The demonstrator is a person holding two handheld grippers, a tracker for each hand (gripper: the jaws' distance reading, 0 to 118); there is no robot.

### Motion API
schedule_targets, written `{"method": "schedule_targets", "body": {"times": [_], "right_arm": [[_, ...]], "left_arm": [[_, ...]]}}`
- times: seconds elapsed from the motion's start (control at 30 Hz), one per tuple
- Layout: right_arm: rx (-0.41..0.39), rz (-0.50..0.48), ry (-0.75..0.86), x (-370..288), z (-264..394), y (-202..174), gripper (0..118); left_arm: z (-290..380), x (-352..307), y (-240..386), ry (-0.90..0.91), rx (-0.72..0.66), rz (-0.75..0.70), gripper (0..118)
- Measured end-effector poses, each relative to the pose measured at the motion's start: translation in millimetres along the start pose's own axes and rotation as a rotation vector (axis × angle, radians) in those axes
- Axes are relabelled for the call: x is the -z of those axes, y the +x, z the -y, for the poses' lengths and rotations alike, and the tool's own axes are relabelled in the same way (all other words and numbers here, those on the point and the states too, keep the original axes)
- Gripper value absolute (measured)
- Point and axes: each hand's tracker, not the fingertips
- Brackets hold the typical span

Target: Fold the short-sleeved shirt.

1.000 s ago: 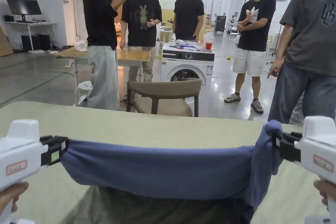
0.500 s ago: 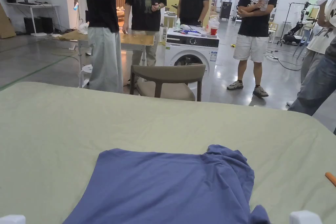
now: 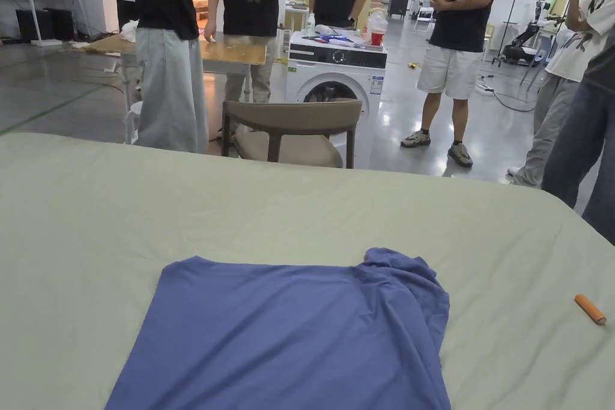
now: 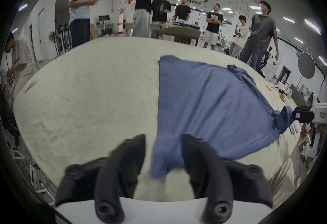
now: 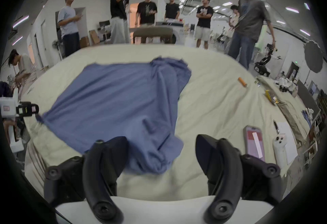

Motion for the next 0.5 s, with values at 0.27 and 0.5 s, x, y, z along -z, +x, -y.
{"method": "schedule_targets", "body": {"times": [0.27,0.5], "right_arm": [[0.048,0.056,0.296,-15,-61,-28,84],[0.063,0.125,0.567,-7,-83,-72,46]], "left_arm": [[-58,-8,43,0.229,0.059,-0.013,52],[-94,-22,93,0.509,0.111,-0.086,22]]}}
